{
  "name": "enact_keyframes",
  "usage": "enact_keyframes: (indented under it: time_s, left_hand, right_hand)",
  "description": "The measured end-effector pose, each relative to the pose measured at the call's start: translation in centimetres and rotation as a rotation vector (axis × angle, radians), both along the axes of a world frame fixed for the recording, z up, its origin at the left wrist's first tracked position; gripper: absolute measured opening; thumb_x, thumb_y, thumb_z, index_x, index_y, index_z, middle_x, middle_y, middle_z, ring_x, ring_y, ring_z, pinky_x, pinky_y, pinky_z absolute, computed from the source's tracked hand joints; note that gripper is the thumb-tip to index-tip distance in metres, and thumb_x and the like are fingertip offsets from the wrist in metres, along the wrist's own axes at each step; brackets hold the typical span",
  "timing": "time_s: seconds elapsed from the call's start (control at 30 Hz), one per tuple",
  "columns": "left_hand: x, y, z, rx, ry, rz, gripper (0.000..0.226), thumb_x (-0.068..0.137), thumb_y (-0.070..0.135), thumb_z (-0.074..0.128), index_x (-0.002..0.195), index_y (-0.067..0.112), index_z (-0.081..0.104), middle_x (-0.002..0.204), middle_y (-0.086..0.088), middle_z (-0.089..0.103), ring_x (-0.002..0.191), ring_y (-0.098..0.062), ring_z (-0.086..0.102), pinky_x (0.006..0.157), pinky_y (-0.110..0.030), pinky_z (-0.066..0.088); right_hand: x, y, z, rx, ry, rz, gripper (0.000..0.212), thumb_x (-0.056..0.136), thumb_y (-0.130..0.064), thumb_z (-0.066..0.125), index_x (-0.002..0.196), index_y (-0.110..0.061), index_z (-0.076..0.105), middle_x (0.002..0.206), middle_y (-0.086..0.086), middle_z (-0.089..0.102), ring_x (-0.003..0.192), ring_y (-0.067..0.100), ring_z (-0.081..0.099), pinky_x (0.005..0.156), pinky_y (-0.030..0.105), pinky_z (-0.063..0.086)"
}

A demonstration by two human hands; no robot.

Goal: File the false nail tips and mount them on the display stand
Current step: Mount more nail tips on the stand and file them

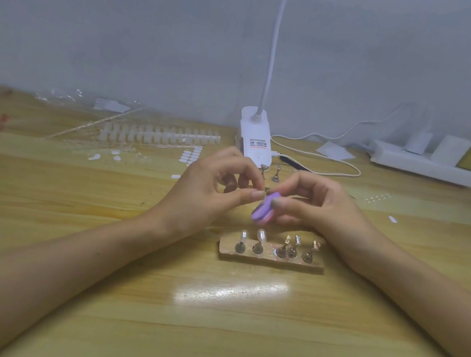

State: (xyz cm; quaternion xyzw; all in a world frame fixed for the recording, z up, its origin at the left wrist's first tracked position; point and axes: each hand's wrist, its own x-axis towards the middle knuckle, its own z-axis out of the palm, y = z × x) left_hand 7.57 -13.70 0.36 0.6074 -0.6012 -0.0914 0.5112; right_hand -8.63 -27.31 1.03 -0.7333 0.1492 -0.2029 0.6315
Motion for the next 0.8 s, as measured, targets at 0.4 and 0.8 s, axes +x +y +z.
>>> enact_keyframes:
  time_s: [0.4,0.8]
  left_hand:
    - [-0.11,0.10,0.17,0.010,-0.008,0.011,0.005,0.085,0.016,0.074,0.082,0.016,0.070,0.089,-0.010,0.058,0.069,-0.005,0.048,0.073,-0.016,0.041]
    - [-0.21,0.18,0.11,0.024,0.020,-0.002,0.005,0.084,0.021,0.074,0.083,0.017,0.071,0.090,-0.006,0.056,0.068,-0.006,0.046,0.072,-0.013,0.040]
  right_hand:
    - [0.01,-0.09,0.28,0.015,0.020,0.035,0.016,0.082,-0.016,0.072,0.092,-0.007,0.063,0.097,0.020,0.075,0.088,0.027,0.074,0.083,0.038,0.060]
    - [0.30,-0.47,0.37,0.119,-0.032,-0.011,0.017,0.079,-0.016,0.070,0.088,-0.004,0.061,0.090,0.018,0.073,0.081,0.024,0.073,0.074,0.030,0.061]
